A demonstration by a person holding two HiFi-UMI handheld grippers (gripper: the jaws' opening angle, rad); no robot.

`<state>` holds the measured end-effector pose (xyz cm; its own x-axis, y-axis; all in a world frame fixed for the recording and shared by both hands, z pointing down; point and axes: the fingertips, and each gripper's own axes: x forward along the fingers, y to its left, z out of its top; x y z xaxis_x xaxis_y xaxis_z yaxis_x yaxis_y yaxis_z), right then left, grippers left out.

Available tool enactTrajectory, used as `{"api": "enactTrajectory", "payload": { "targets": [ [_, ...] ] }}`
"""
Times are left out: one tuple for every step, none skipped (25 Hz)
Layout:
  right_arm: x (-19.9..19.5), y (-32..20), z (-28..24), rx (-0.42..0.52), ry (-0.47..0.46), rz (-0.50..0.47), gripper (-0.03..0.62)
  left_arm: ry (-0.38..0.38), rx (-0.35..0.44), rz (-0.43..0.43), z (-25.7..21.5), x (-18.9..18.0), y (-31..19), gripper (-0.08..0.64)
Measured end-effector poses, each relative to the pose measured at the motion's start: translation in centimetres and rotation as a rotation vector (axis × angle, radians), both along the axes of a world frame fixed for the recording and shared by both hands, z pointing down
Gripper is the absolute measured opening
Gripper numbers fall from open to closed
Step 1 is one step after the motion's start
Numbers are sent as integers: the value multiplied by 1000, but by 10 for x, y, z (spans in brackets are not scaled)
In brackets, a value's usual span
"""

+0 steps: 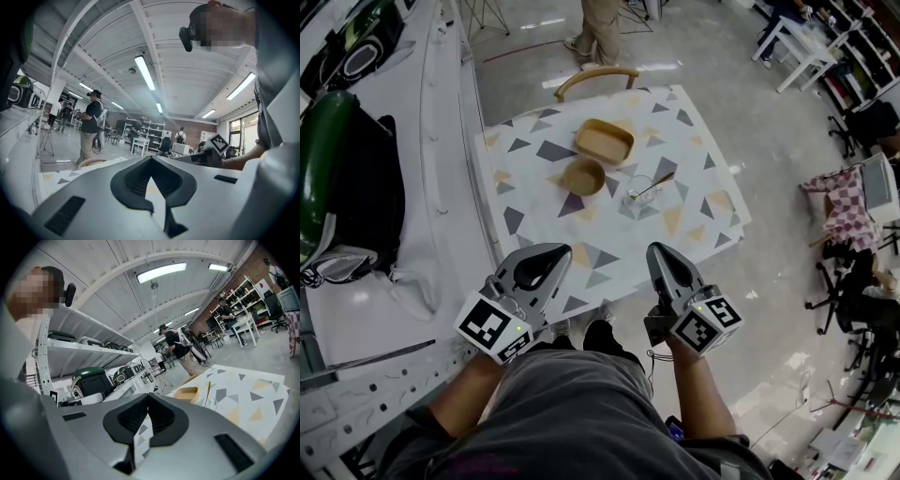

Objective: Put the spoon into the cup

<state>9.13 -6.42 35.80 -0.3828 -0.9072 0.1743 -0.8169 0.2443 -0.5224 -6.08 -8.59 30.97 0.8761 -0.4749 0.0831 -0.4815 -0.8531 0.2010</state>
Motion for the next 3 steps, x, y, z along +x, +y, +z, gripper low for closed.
{"api": "enactTrajectory", "payload": {
  "targets": [
    [0, -1, 0, -1, 2, -1, 20, 1, 0, 1, 0, 0, -1, 14],
    [-1, -1, 0, -1, 3, -2, 20, 1, 0, 1, 0, 0, -1, 14],
    [-1, -2, 1, -1, 5, -4, 20, 2, 0, 2, 0, 0, -1, 14]
  ]
}}
